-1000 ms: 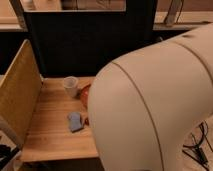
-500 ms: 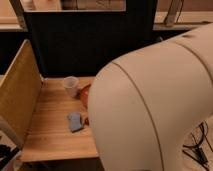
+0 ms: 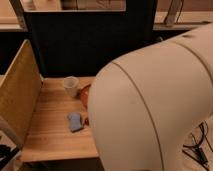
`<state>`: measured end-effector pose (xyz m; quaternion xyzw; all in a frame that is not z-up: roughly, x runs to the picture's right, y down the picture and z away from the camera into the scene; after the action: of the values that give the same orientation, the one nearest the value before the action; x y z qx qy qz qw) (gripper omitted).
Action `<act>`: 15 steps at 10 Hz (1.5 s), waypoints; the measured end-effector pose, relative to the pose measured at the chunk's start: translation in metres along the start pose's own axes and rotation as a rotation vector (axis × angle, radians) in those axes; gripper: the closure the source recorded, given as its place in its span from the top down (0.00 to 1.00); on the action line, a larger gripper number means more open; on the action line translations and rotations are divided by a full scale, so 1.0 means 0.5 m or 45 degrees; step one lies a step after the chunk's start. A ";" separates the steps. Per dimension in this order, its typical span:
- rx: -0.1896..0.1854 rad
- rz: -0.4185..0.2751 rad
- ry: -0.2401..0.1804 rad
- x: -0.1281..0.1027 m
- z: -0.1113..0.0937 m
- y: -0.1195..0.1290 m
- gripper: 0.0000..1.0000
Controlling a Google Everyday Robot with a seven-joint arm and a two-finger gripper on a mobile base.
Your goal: Place the white sponge in the ceramic bowl
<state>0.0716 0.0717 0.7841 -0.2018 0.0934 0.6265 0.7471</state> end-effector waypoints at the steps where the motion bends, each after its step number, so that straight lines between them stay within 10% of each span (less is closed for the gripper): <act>1: 0.000 0.000 0.000 0.000 0.000 0.000 0.80; 10: 0.008 -0.016 -0.003 -0.018 -0.001 0.005 0.80; 15: 0.008 -0.315 0.007 -0.151 -0.007 0.208 0.80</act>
<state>-0.0444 0.0162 0.7914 -0.2111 0.0719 0.5286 0.8190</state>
